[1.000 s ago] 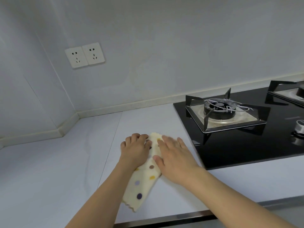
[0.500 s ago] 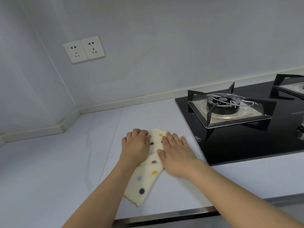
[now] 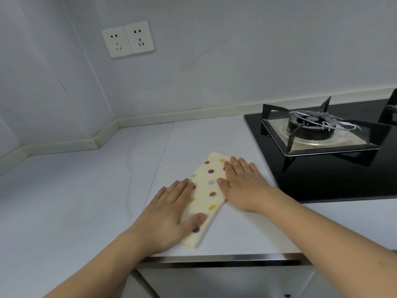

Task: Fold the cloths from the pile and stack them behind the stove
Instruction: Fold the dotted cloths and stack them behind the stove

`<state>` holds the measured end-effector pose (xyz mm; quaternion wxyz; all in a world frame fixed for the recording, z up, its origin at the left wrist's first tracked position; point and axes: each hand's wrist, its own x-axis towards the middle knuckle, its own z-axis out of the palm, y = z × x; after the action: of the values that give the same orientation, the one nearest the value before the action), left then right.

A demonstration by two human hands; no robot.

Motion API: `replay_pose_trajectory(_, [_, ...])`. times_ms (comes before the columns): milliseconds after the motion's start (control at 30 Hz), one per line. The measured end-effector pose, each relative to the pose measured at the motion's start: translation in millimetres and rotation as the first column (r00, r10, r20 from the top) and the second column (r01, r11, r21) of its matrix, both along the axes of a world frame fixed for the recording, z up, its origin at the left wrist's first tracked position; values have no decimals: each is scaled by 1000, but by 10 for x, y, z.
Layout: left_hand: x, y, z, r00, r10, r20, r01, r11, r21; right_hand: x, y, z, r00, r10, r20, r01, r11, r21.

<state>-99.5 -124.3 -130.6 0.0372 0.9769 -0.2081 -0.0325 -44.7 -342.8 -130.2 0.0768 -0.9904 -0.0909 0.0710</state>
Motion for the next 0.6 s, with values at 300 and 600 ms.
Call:
replay_pose_trajectory(300, [-45, 55, 58, 997, 58, -56, -62, 995, -79, -158, 34, 25, 962, -14, 274, -11, 996, 90])
replay_pose_trajectory(600, [-635, 320, 139, 993, -25, -115, 14, 996, -91, -1274, 122, -15, 830, 367, 420, -476, 859, 190])
